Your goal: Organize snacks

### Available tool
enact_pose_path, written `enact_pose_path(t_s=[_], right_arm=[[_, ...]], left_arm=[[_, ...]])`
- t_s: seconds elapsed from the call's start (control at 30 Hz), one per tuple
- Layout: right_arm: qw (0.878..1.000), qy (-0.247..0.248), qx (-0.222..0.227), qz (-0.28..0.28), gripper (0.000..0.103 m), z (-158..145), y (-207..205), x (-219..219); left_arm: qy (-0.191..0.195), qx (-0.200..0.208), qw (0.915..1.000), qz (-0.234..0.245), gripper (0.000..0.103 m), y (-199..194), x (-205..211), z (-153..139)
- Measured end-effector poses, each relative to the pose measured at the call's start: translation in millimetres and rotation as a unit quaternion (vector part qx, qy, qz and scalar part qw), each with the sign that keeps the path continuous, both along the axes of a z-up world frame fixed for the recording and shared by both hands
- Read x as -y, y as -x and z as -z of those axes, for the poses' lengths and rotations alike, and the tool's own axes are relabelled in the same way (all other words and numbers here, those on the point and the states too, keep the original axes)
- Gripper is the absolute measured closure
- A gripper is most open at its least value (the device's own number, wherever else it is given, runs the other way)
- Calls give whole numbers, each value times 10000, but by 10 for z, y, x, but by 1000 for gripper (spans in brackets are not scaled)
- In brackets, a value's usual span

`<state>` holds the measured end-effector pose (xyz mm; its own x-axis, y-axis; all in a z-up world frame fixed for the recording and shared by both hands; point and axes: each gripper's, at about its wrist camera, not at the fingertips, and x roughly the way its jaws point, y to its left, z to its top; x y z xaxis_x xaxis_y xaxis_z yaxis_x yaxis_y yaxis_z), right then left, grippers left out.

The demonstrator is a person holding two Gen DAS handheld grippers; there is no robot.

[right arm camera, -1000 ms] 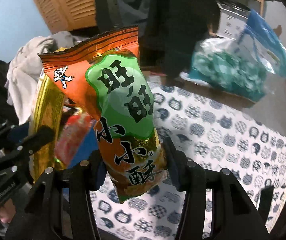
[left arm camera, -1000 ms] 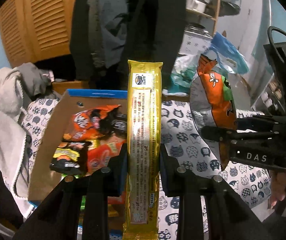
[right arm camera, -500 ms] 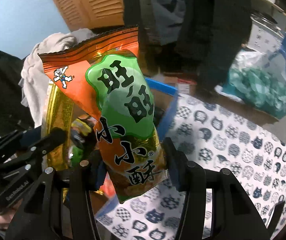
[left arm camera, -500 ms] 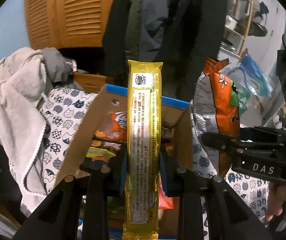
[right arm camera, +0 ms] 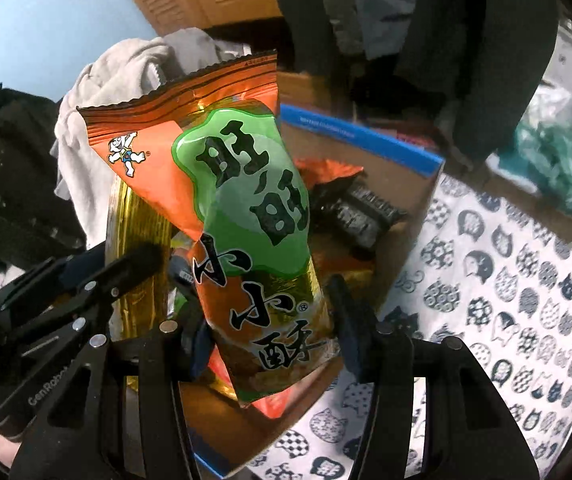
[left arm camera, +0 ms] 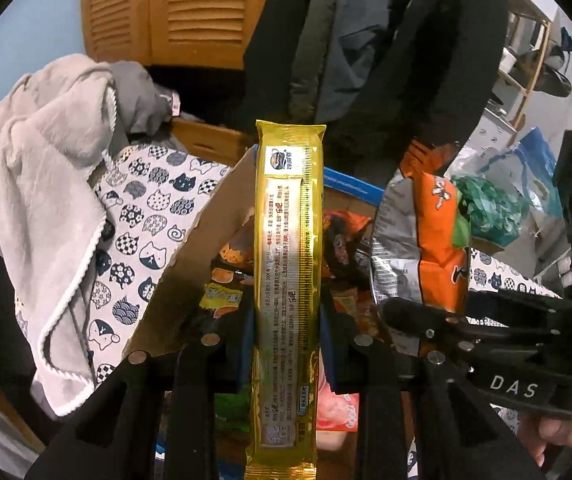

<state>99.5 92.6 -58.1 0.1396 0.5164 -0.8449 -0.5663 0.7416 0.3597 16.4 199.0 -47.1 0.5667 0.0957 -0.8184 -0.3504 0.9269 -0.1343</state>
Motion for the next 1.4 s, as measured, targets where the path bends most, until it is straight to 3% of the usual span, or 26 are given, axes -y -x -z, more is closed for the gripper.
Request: enact_pose_path(t_s=[0.1,0.2,0.33,0.63,1.03,1.4], right_arm=[[10000,-33,-60,49,45,10,-31,35],[9998,-116,-27,156,33,-42,-64,97],[9995,-158,43,280,32,-125,-86,190],[9975,-12,596,382,25,-365,102,497],[9887,185,1443,363,22,-709,462,900],[9841,169,1728,374,22,-843,685,1158]], left_arm=[[118,-56,9999,-37,74,-11,-20,37],[79,-10,10000,-50,64,5,-10,11],[11,50,10000,-74,47,45,22,-54],[-230,128,9995,152,22,166,174,-244],[-613,407,9945,746,14,379,525,-486],[-829,641,9871,1207,10,545,753,-588]])
